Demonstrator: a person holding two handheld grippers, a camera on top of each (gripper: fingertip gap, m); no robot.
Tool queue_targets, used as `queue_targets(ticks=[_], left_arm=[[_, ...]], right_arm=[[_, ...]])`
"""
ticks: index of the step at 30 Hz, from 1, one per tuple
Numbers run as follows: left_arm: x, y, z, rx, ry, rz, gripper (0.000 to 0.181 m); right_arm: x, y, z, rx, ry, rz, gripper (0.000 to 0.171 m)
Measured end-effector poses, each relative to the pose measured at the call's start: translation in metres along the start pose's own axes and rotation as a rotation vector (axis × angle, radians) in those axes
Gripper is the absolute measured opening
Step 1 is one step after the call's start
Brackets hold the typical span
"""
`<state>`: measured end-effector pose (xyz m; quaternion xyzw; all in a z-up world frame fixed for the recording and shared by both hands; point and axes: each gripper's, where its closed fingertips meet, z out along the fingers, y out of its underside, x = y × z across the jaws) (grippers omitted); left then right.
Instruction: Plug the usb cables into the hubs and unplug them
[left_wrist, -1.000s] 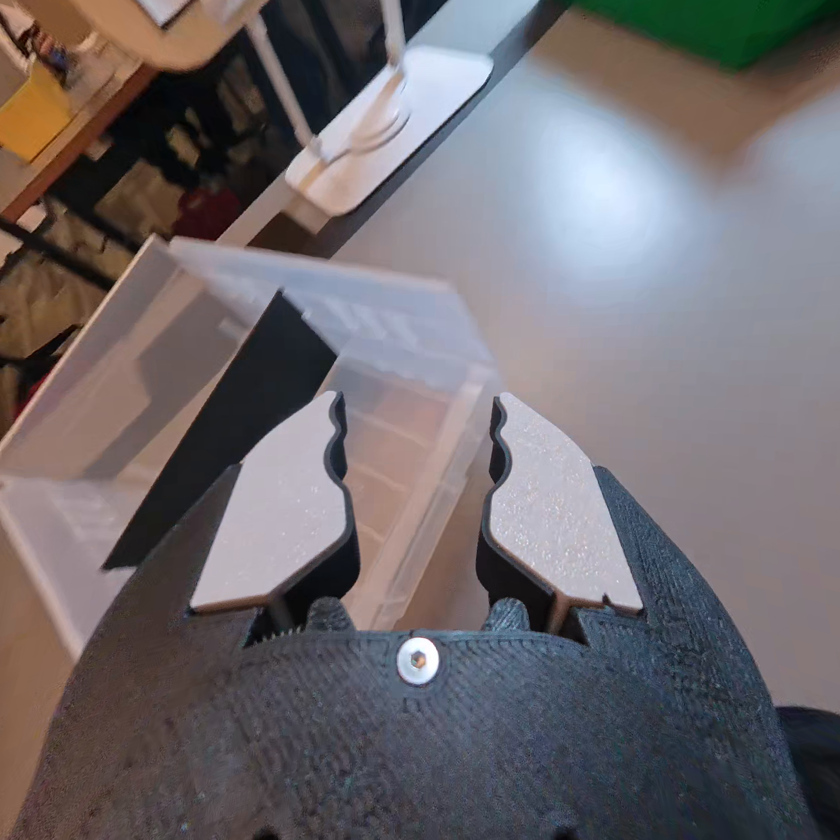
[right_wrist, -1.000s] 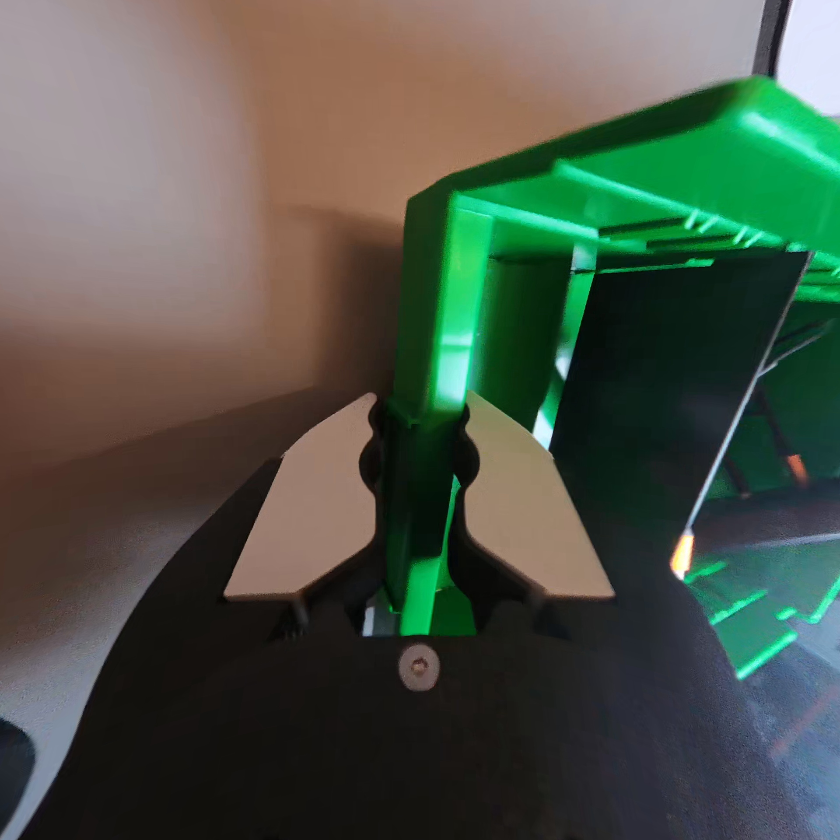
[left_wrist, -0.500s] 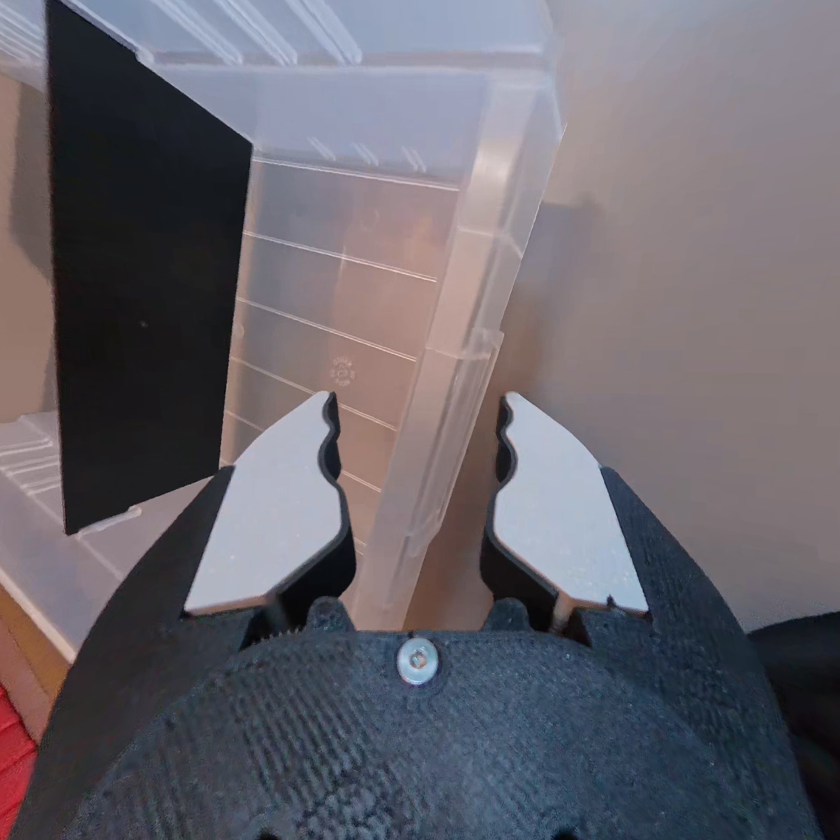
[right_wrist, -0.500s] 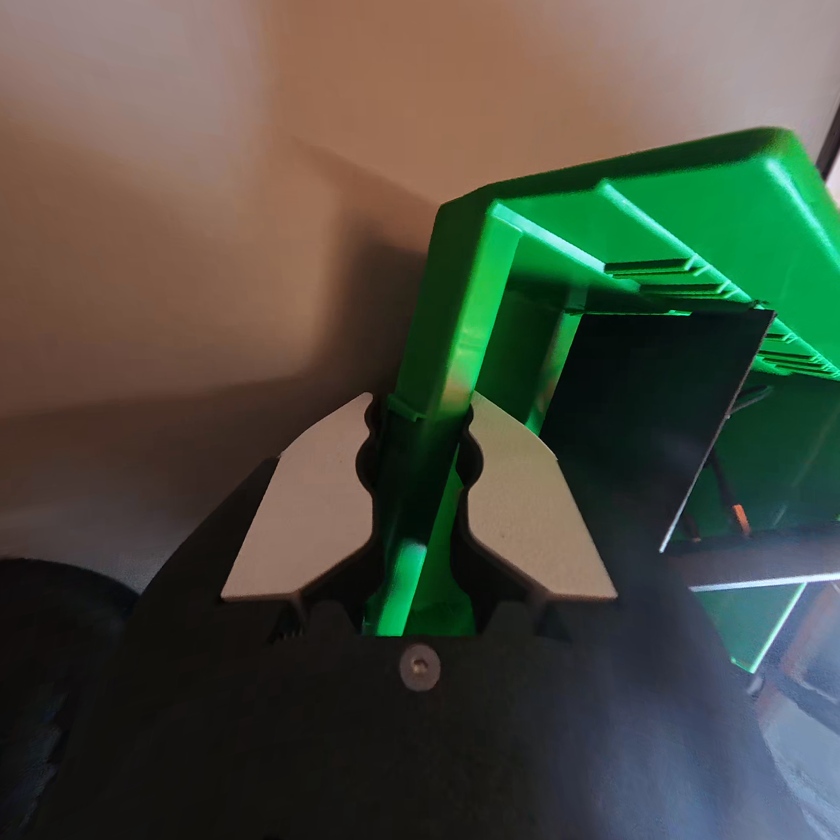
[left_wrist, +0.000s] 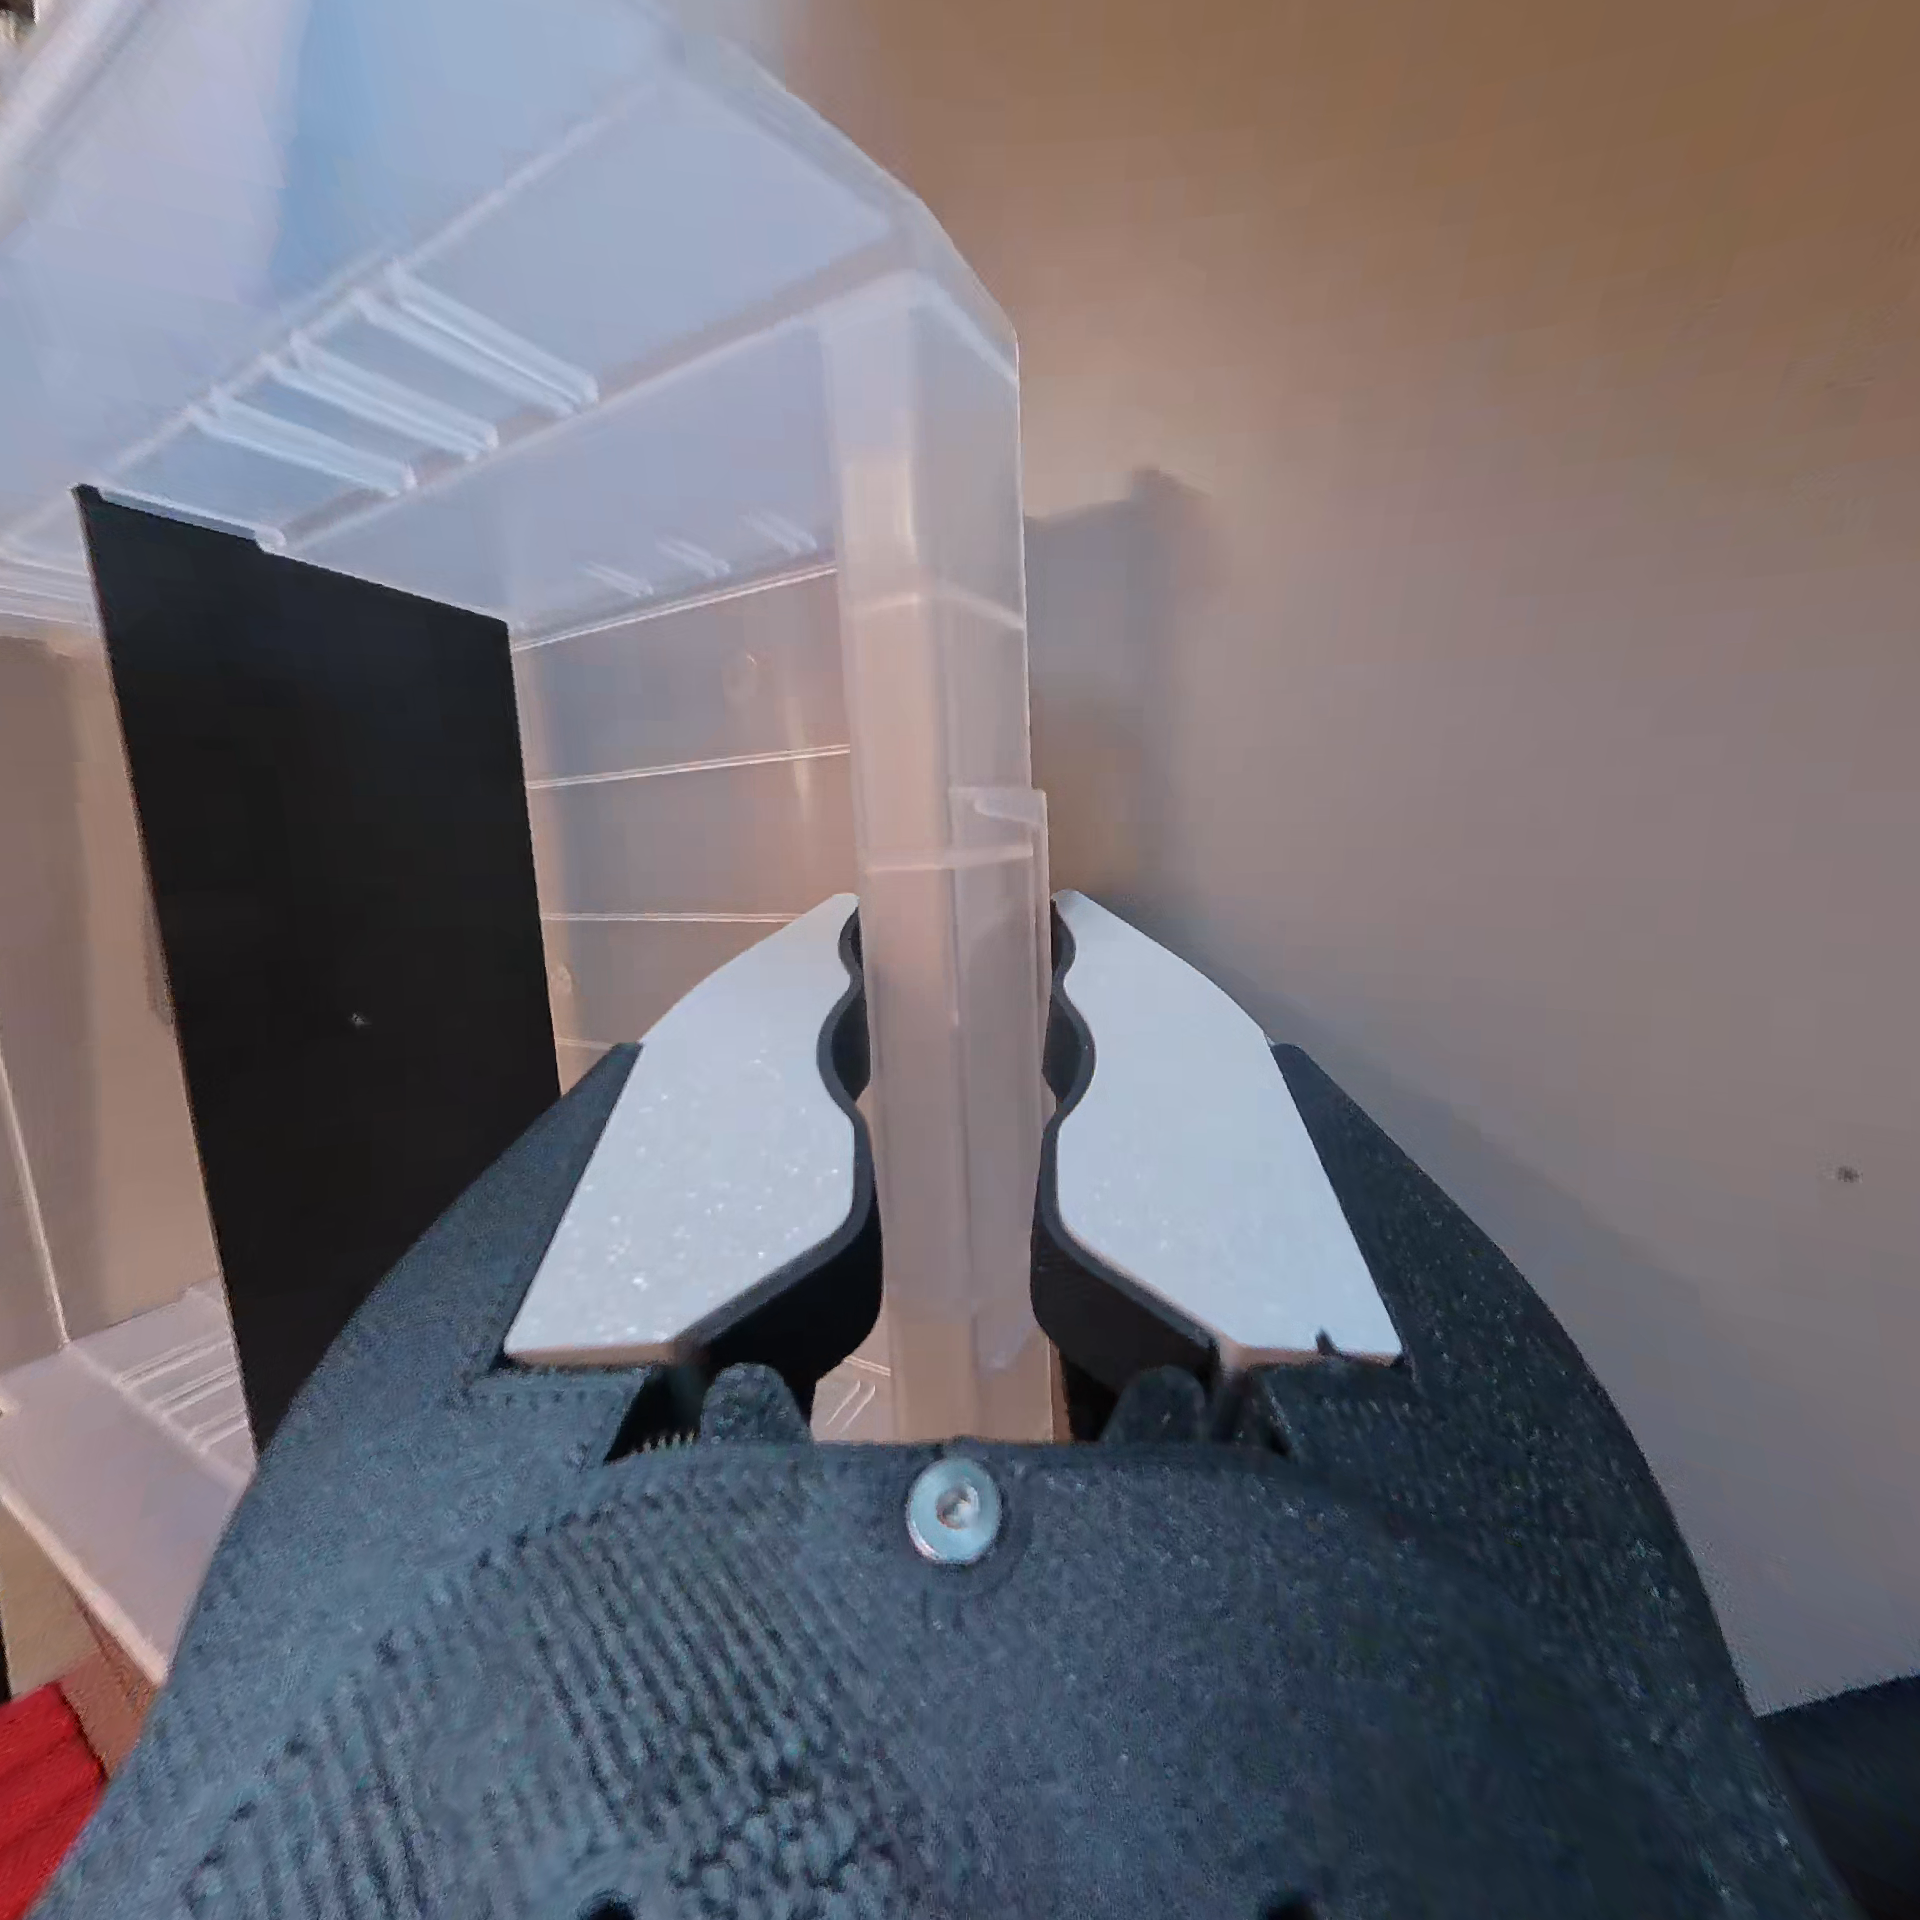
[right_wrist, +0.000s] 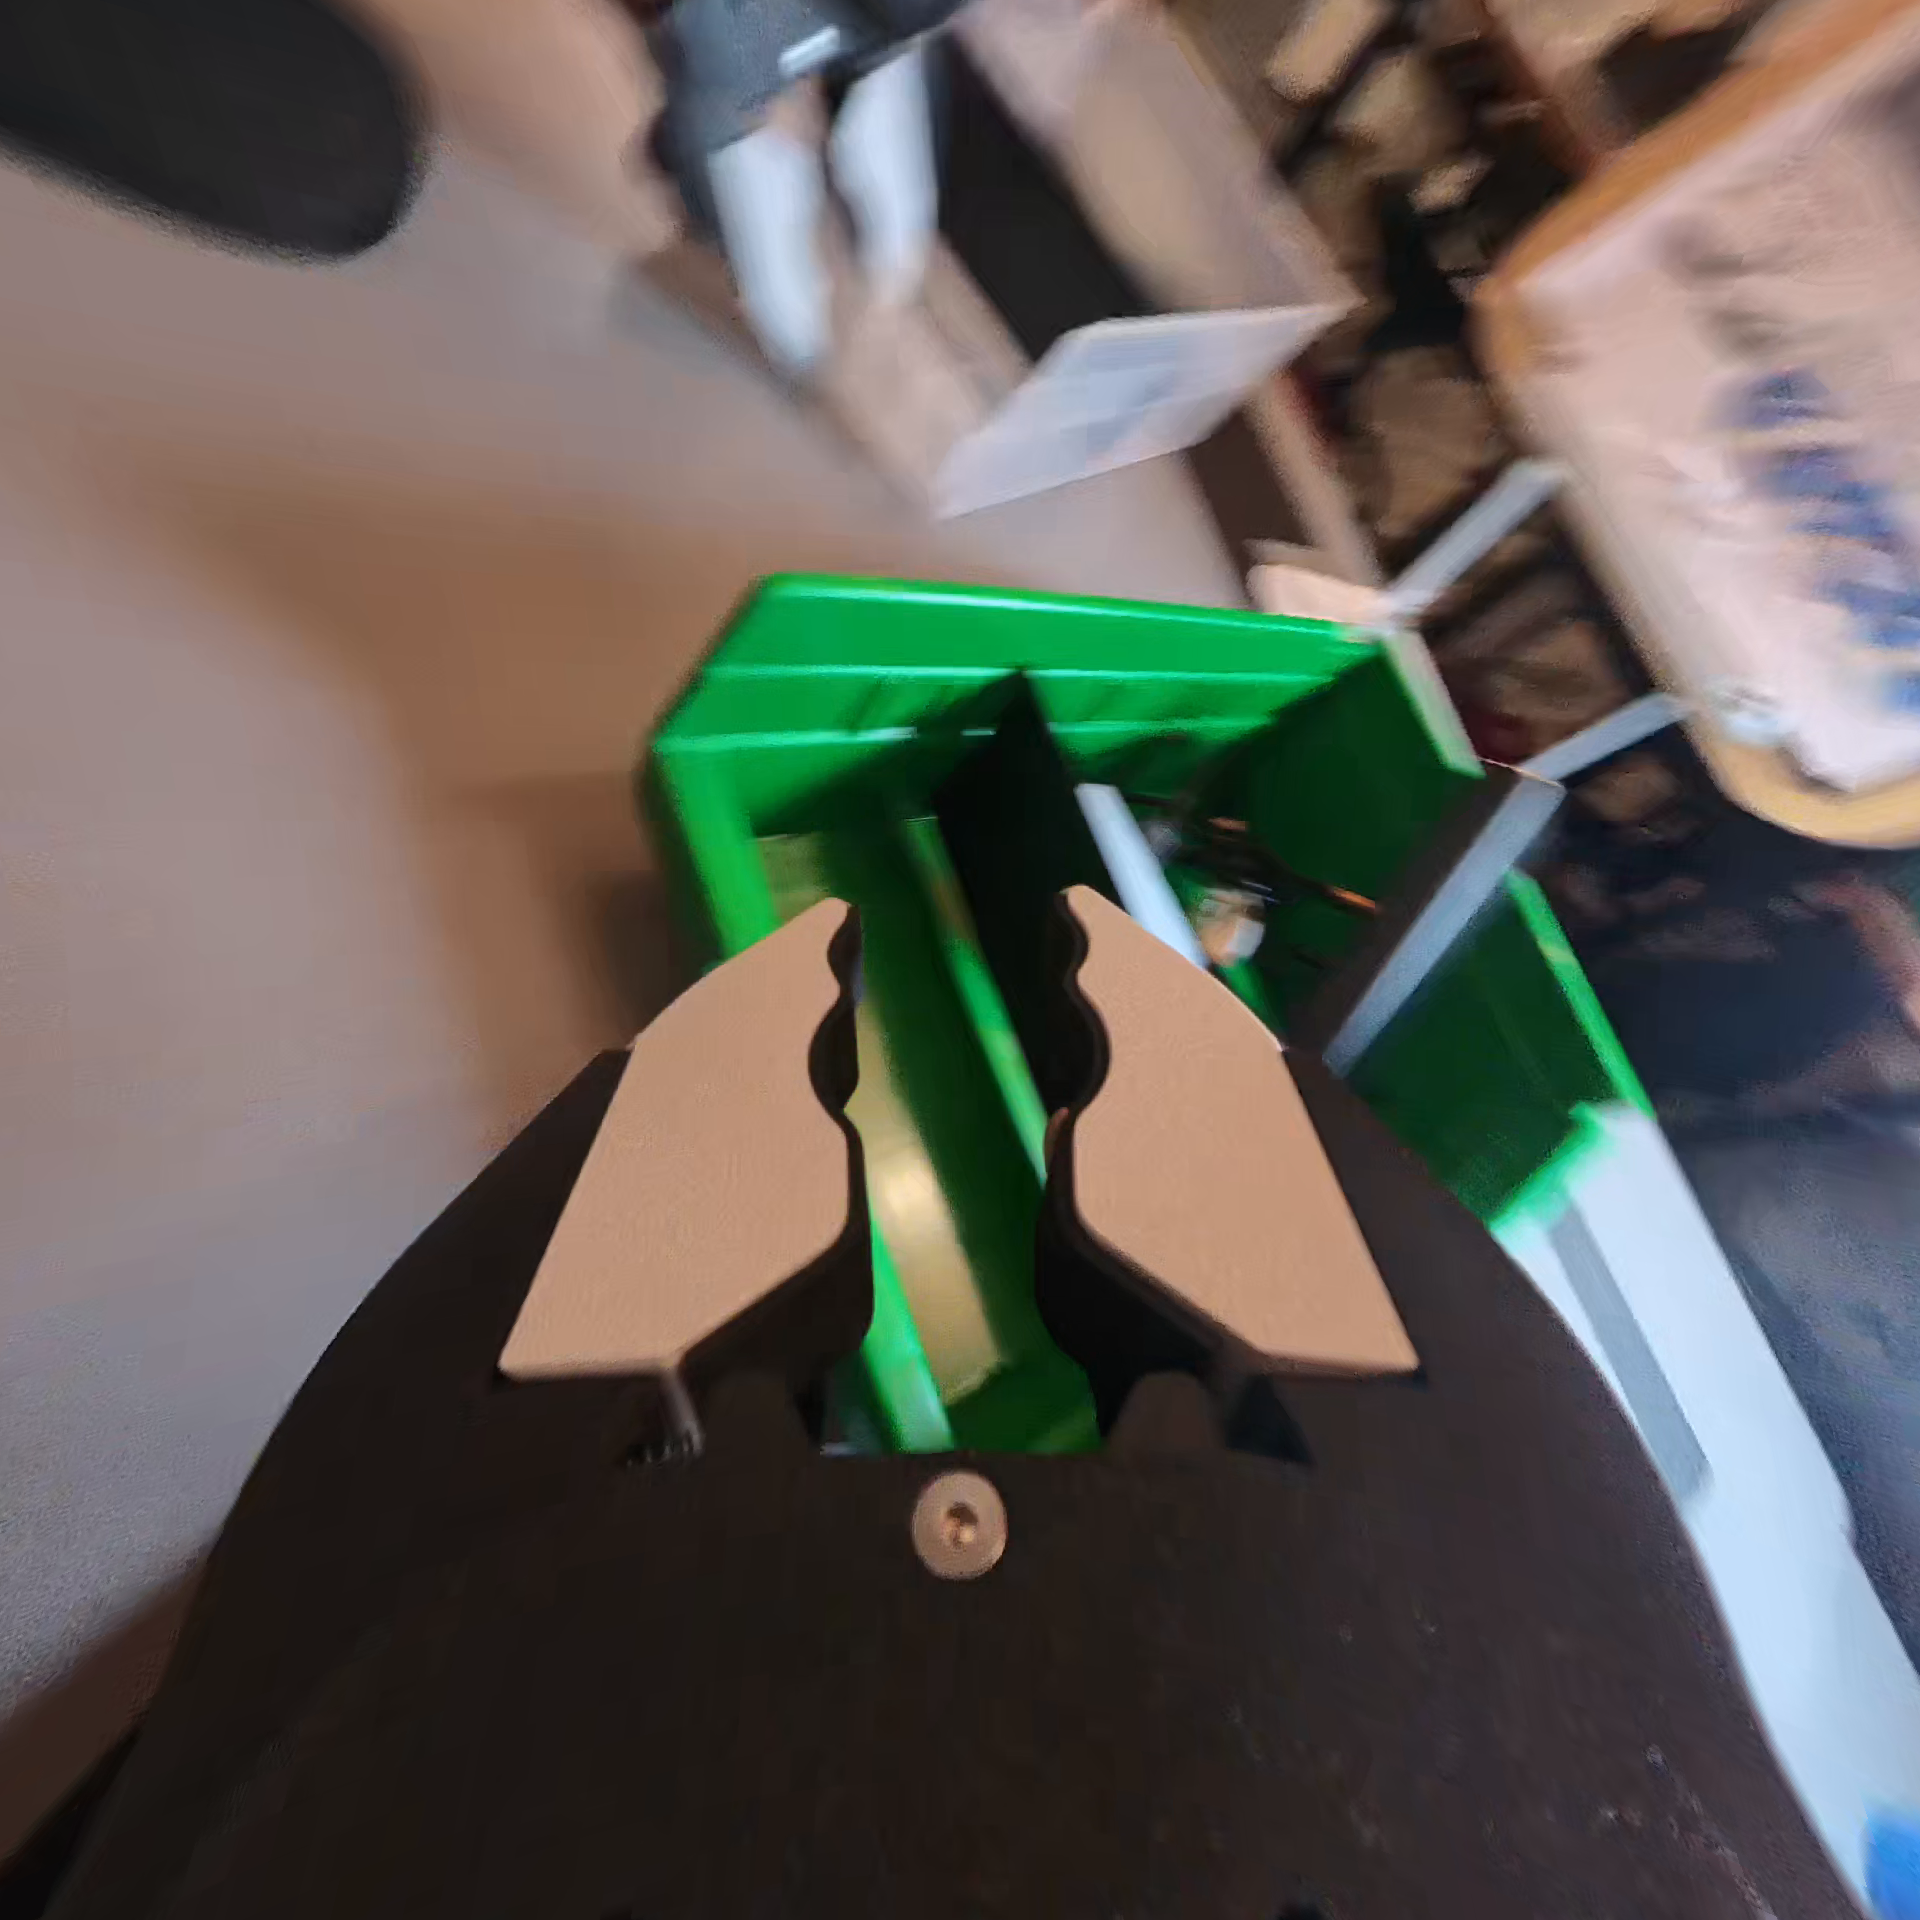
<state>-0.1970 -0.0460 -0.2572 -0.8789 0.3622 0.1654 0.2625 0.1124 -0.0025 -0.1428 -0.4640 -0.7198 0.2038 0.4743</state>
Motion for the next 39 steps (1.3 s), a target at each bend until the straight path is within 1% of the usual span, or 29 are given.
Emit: queue_targets(ticks=[1,2,4,6,8,10,12,16,19,21,22,24,26,28,29,30,32,34,35,36,37,39], left_arm=[[0.005,-0.008,0.0,0.017,0.01,0.027,0.03],[0.009,-0.015,0.001,0.031,0.019,0.05,0.03],[0.017,-0.03,0.002,0.054,0.033,0.091,0.03],[0.023,-0.045,0.005,0.076,0.046,0.127,0.03],[0.027,-0.057,0.008,0.095,0.058,0.159,0.03],[0.03,-0.068,0.01,0.11,0.068,0.184,0.03],[0.032,-0.076,0.012,0.121,0.079,0.201,0.03],[0.034,-0.089,0.016,0.156,0.081,0.259,0.031],[0.032,-0.099,0.013,0.22,0.035,0.316,0.031],[0.031,-0.109,0.0,0.269,0.008,0.263,0.036],[0.032,-0.118,-0.012,0.316,-0.004,0.21,0.039],[0.038,-0.139,-0.043,0.449,0.01,0.062,0.035],[0.063,-0.163,-0.075,0.59,0.161,-0.145,0.046],[0.097,-0.182,-0.095,0.661,0.348,-0.345,0.057],[0.113,-0.19,-0.1,0.681,0.399,-0.409,0.062],[0.127,-0.197,-0.101,0.702,0.415,-0.457,0.068],[0.144,-0.211,-0.096,0.724,0.362,-0.525,0.077],[0.148,-0.223,-0.084,0.721,0.28,-0.584,0.082],[0.148,-0.229,-0.079,0.722,0.247,-0.612,0.077],[0.142,-0.229,-0.074,0.72,0.171,-0.617,0.072],[0.136,-0.228,-0.07,0.714,0.089,-0.596,0.068],[0.131,-0.223,-0.061,0.685,0.021,-0.572,0.061]], right_arm=[[0.022,-0.001,-0.015,0.027,0.114,0.06,0.035],[0.042,0.003,-0.031,0.047,0.213,0.132,0.039],[0.068,0.021,-0.055,0.052,0.325,0.31,0.056],[0.076,0.048,-0.061,0.018,0.364,0.447,0.069],[0.067,0.07,-0.052,-0.031,0.335,0.535,0.076],[0.055,0.083,-0.039,-0.057,0.29,0.595,0.077],[0.048,0.091,-0.028,-0.077,0.264,0.626,0.074],[0.053,0.101,-0.015,-0.118,0.278,0.628,0.066],[0.057,0.107,-0.012,-0.132,0.29,0.64,0.059],[0.058,0.113,-0.011,-0.14,0.307,0.652,0.057],[0.058,0.116,-0.011,-0.139,0.311,0.66,0.057],[0.058,0.119,-0.01,-0.126,0.306,0.688,0.057],[0.057,0.116,-0.006,-0.09,0.278,0.723,0.056],[0.058,0.115,-0.003,-0.081,0.277,0.733,0.056],[0.059,0.114,-0.002,-0.081,0.287,0.727,0.055],[0.061,0.113,0.0,-0.079,0.294,0.722,0.051],[0.064,0.115,0.001,-0.082,0.325,0.726,0.046],[0.067,0.117,0.0,-0.1,0.372,0.713,0.039],[0.068,0.119,-0.002,-0.12,0.405,0.702,0.034],[0.07,0.122,-0.004,-0.148,0.439,0.687,0.029],[0.069,0.123,-0.005,-0.163,0.452,0.681,0.028],[0.066,0.121,-0.007,-0.182,0.463,0.674,0.028]])
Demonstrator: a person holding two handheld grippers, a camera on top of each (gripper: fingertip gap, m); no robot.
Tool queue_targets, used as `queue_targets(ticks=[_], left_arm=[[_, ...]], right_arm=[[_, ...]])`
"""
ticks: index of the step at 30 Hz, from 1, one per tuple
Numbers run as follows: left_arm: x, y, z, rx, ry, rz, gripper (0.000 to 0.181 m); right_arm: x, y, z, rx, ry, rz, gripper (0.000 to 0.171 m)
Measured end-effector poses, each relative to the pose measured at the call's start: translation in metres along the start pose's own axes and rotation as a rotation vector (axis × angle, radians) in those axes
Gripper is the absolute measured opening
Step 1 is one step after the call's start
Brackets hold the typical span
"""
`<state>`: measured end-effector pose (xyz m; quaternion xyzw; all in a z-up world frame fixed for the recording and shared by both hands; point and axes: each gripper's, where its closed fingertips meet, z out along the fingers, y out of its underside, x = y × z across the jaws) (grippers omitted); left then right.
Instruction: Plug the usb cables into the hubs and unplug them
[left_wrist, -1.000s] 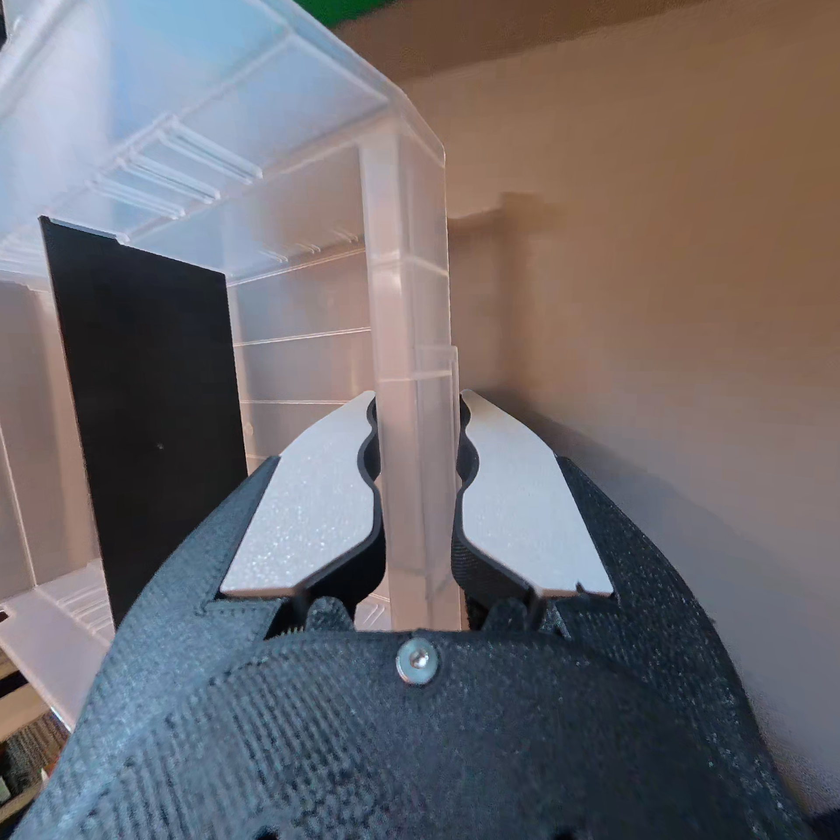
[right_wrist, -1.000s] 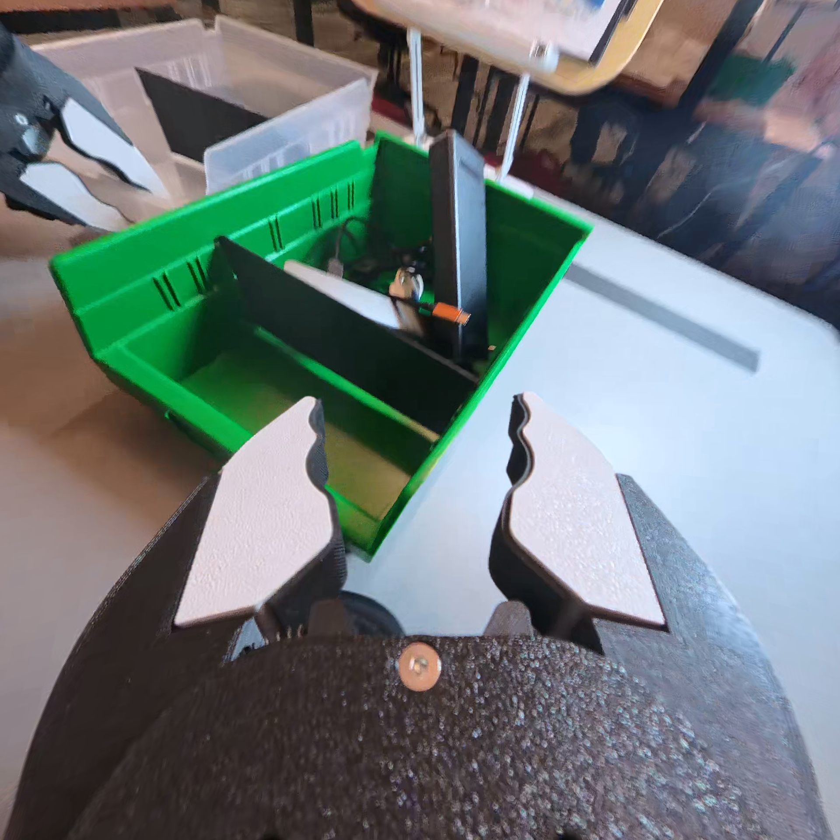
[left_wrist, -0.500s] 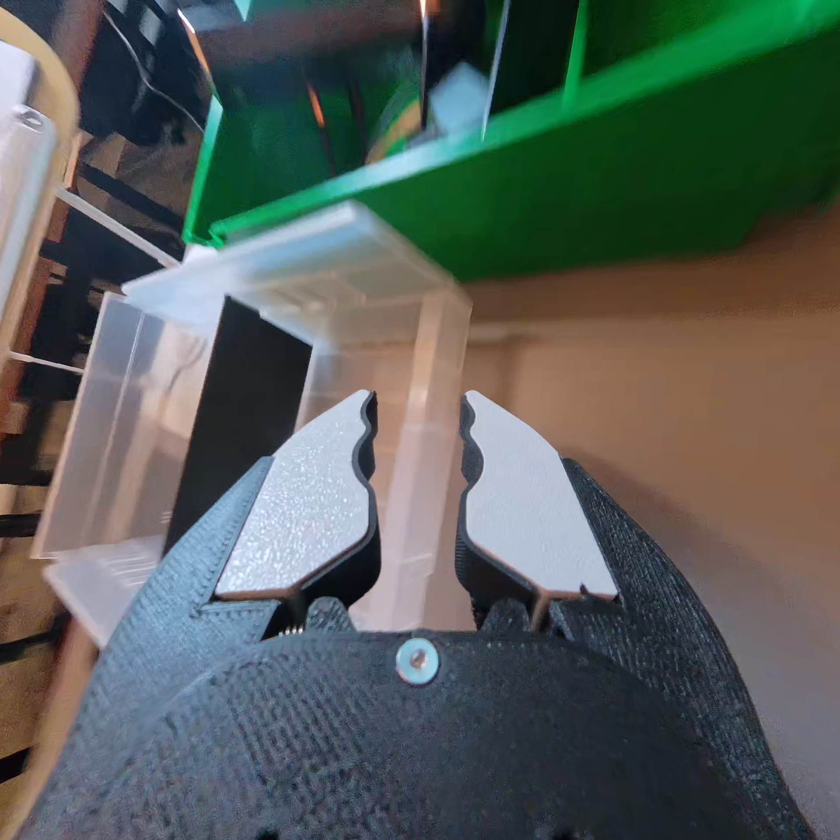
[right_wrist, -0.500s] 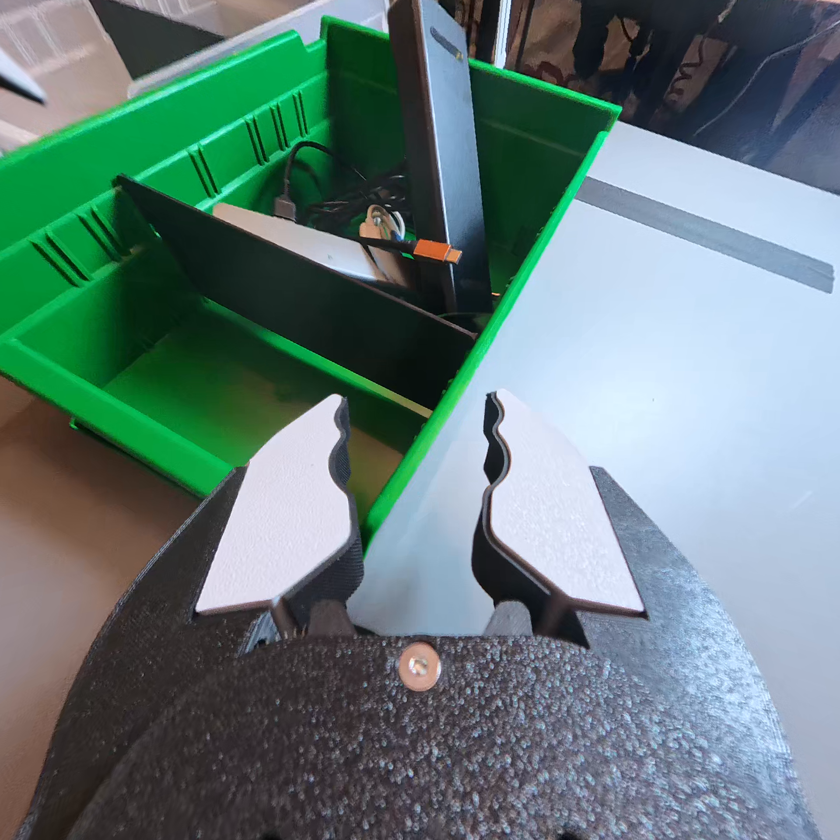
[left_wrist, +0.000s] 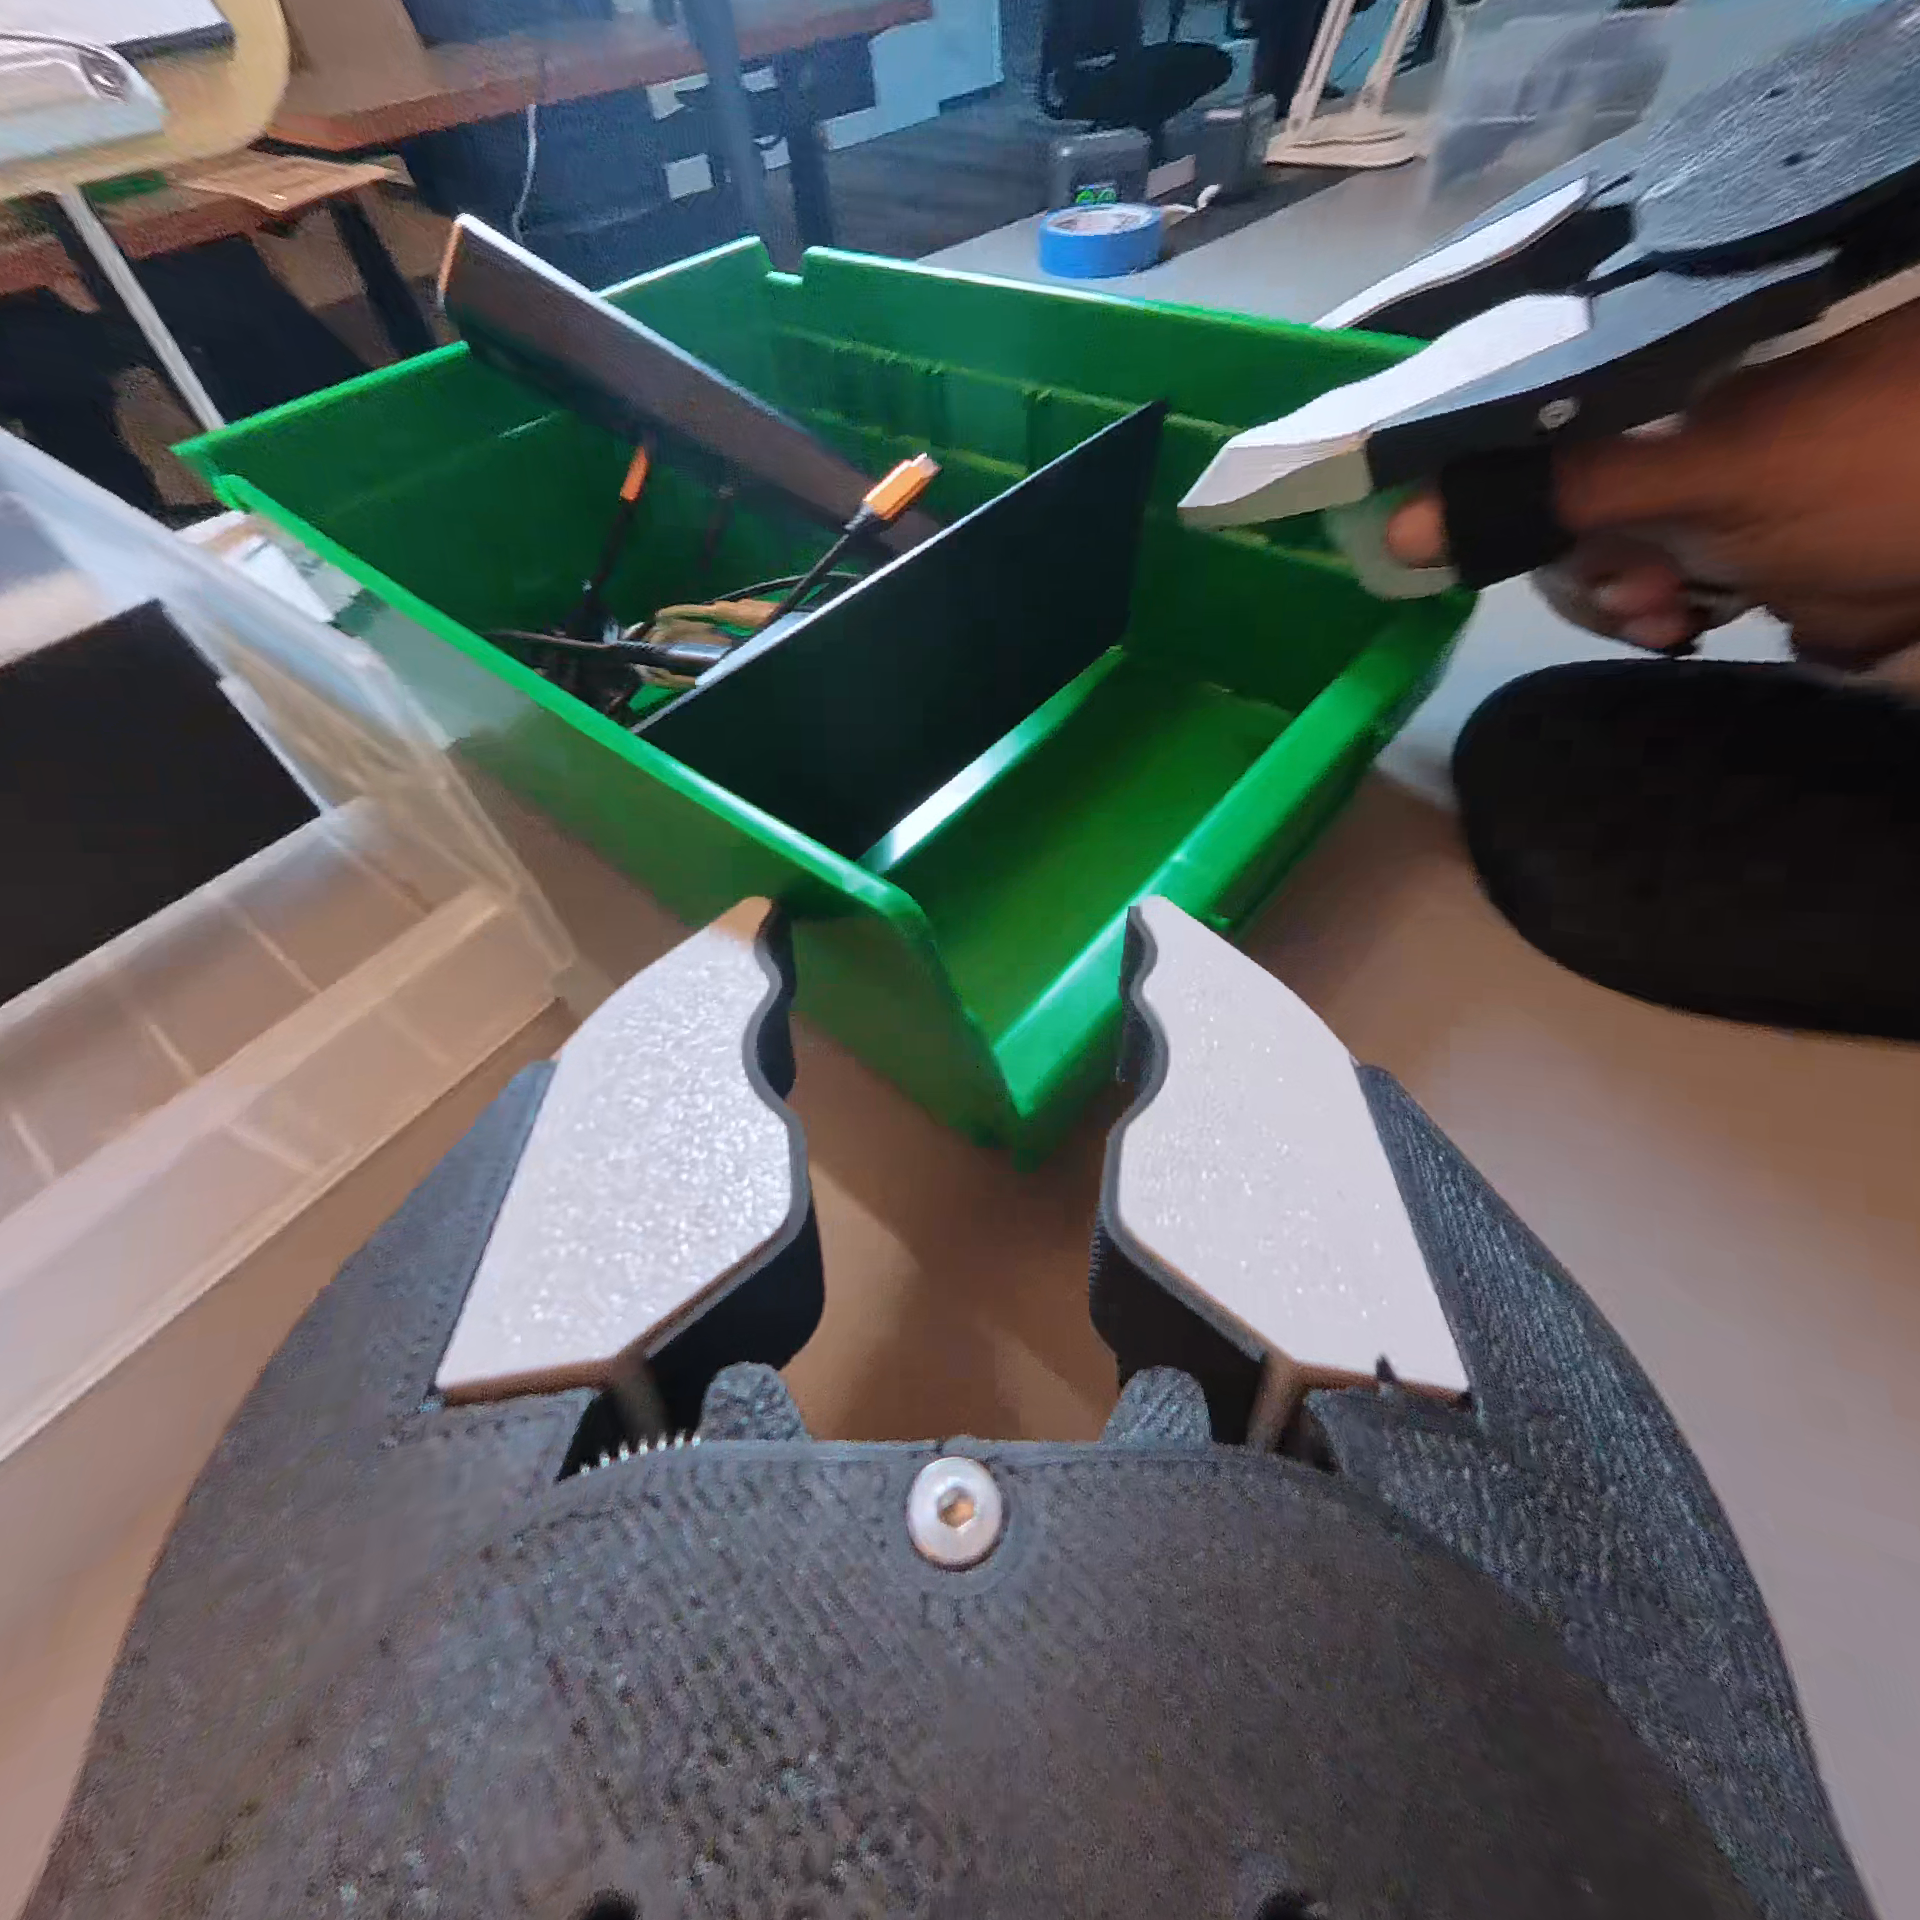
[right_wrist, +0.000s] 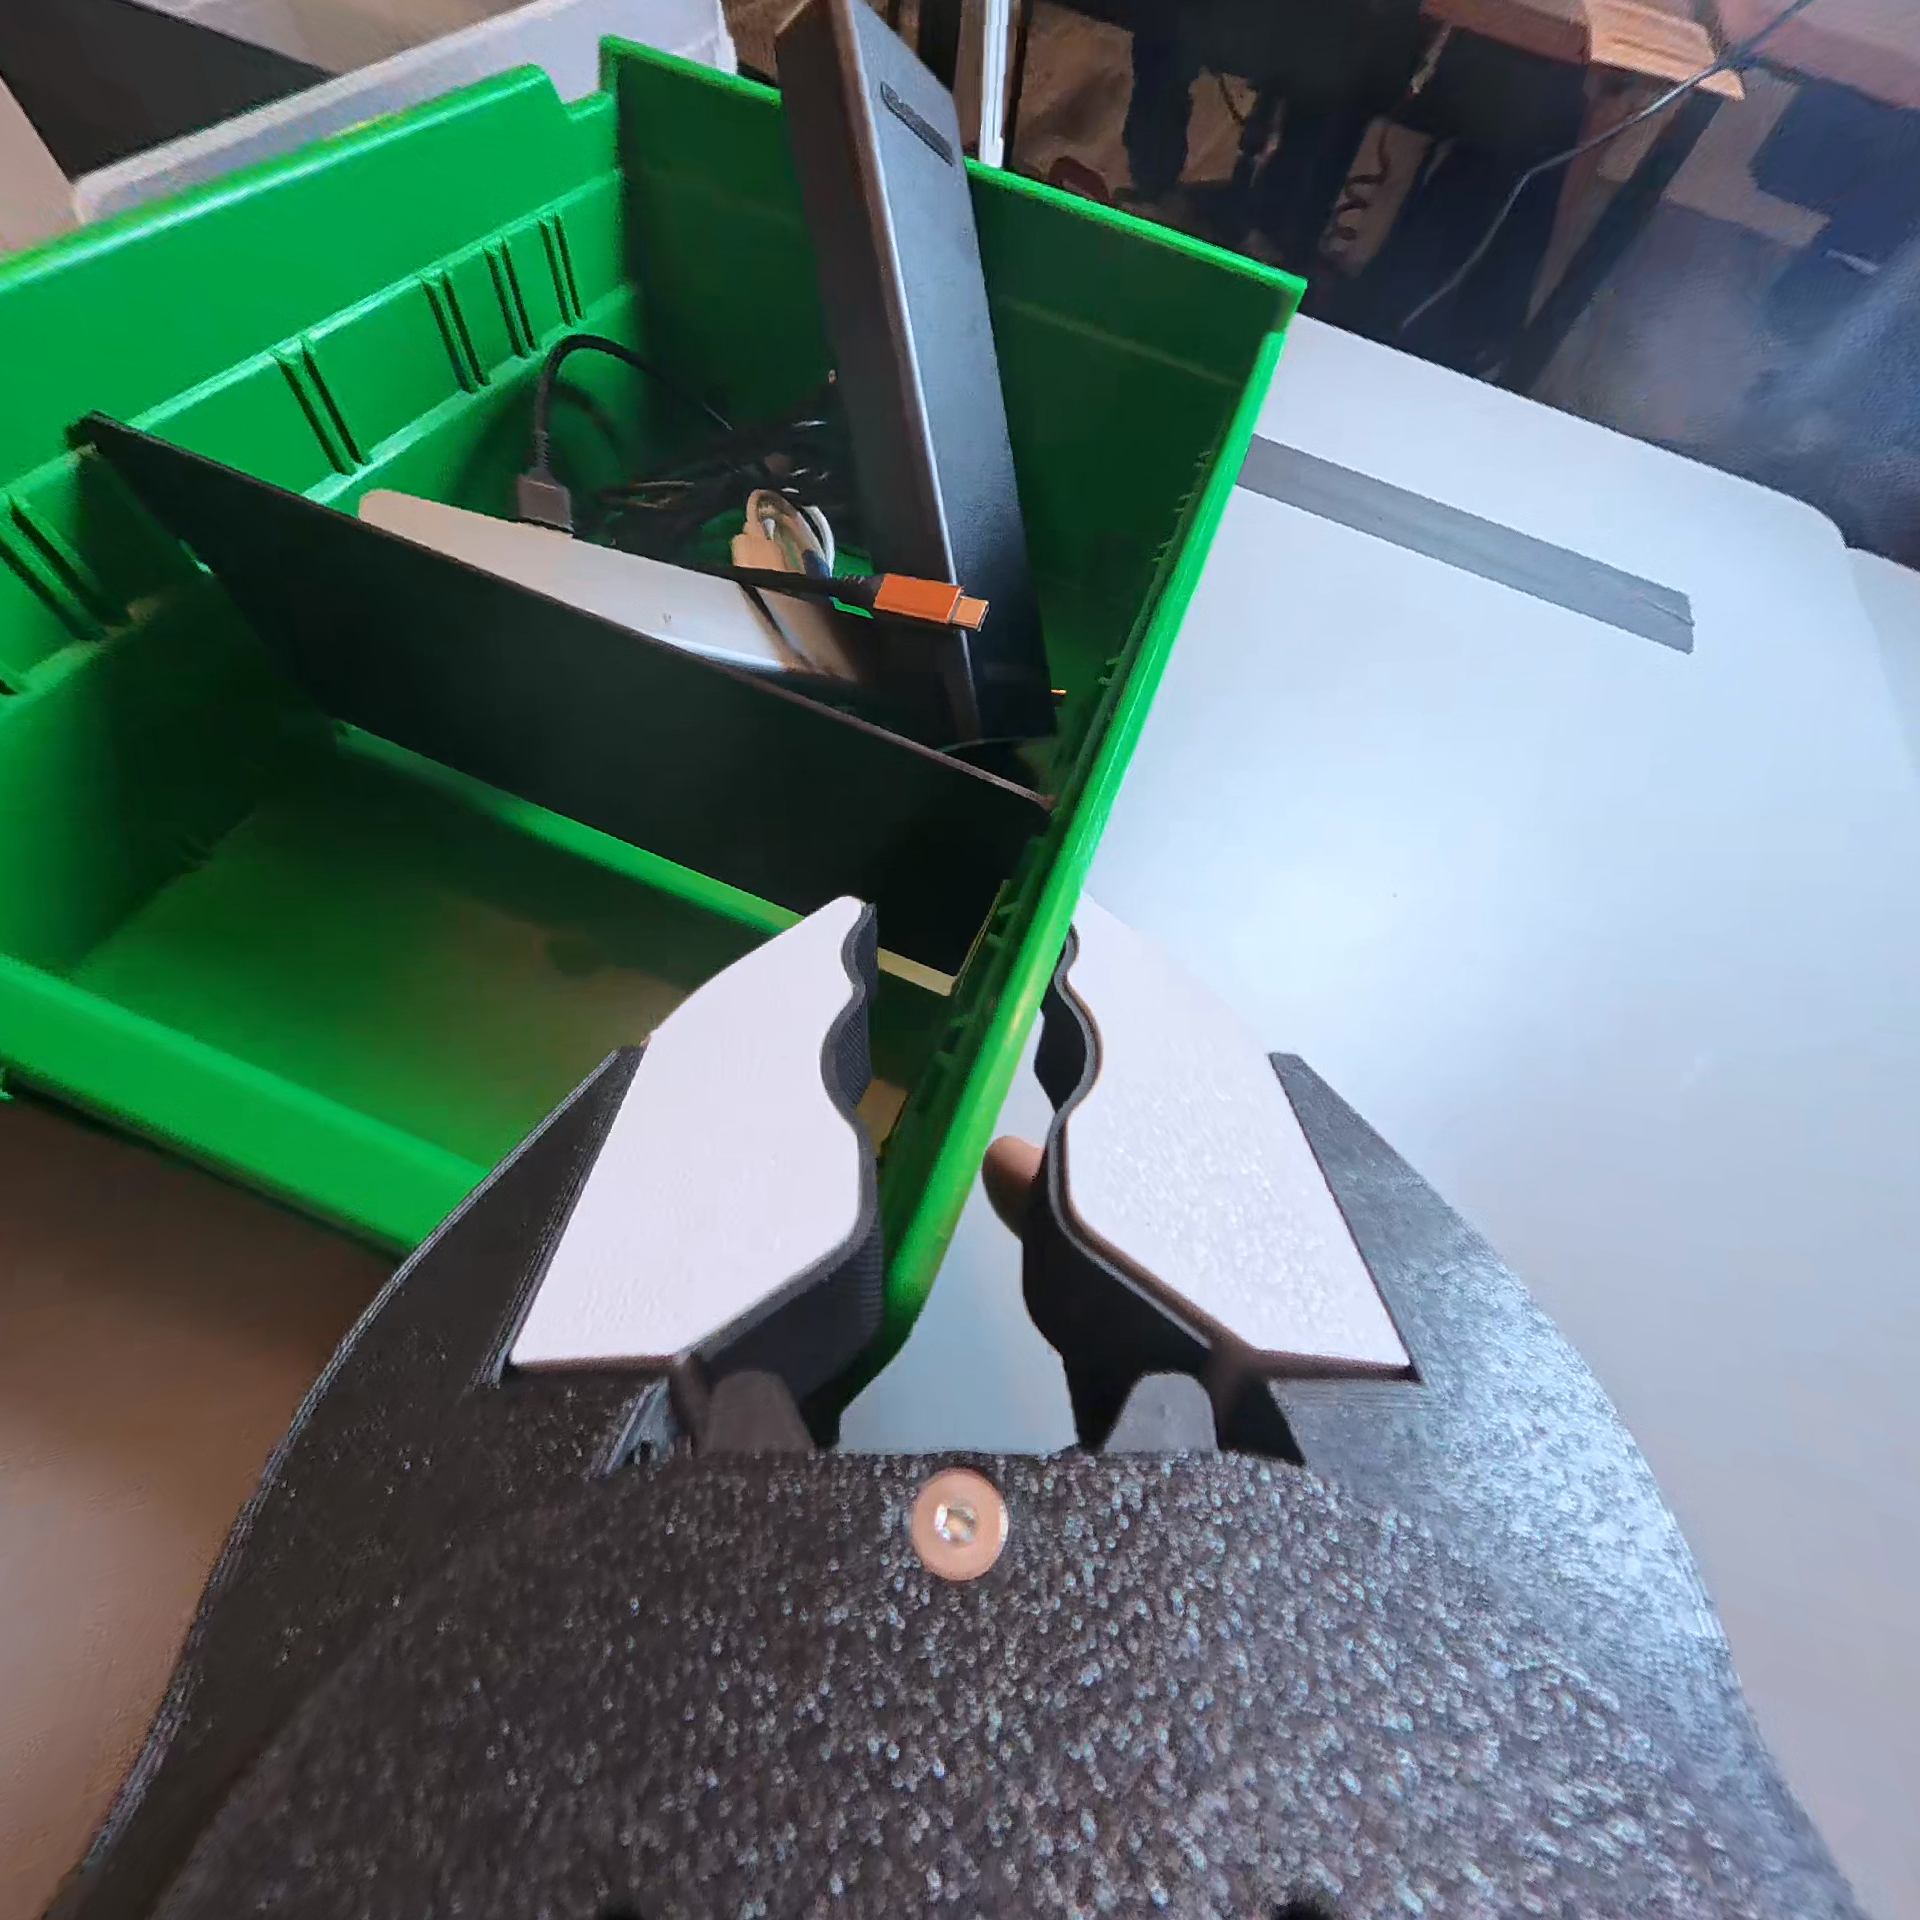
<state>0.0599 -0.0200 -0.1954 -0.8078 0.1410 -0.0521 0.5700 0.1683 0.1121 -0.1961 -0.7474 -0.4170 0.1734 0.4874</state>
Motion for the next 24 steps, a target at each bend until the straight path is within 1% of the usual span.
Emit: queue_targets(ticks=[2,3,4,6,7,8,9,11,13,16,19,22,24], left_arm=[[-0.01,0.004,0.002,-0.002,-0.034,-0.012,0.052],[-0.014,0.006,0.003,-0.012,-0.035,-0.021,0.056],[-0.014,0.007,0.005,-0.019,-0.02,-0.055,0.067],[-0.016,0.007,0.003,-0.03,-0.011,-0.083,0.066],[-0.017,0.006,0.0,-0.029,-0.004,-0.089,0.062],[-0.017,0.003,-0.004,-0.016,0.005,-0.103,0.05],[-0.015,0.002,-0.007,-0.01,0.019,-0.112,0.045],[-0.011,0.003,-0.011,-0.002,0.02,-0.101,0.044],[-0.01,-0.002,-0.02,0.033,0.004,-0.1,0.041],[-0.008,-0.018,-0.041,0.121,-0.018,-0.109,0.035],[-0.001,-0.041,-0.068,0.194,-0.039,-0.066,0.035],[0.0,-0.066,-0.108,0.236,-0.079,0.015,0.036],[-0.005,-0.077,-0.14,0.254,-0.114,0.064,0.038]], right_arm=[[-0.008,0.001,-0.006,-0.004,-0.003,-0.002,0.028],[-0.013,0.001,-0.01,-0.006,-0.009,-0.004,0.027],[-0.018,0.0,-0.014,-0.003,-0.002,-0.011,0.027],[-0.024,0.001,-0.025,0.006,0.035,-0.015,0.028],[-0.026,0.002,-0.031,0.007,0.056,-0.011,0.028],[-0.026,0.005,-0.037,0.008,0.083,-0.013,0.028],[-0.028,0.006,-0.043,0.017,0.089,0.0,0.028],[-0.03,0.006,-0.053,0.042,0.125,0.001,0.027],[-0.034,-0.002,-0.065,0.092,0.168,-0.026,0.025],[-0.044,-0.019,-0.088,0.172,0.199,-0.055,0.025],[-0.051,-0.038,-0.113,0.248,0.201,-0.047,0.025],[-0.071,-0.061,-0.132,0.336,0.162,-0.042,0.025],[-0.092,-0.08,-0.137,0.394,0.108,-0.038,0.026]])
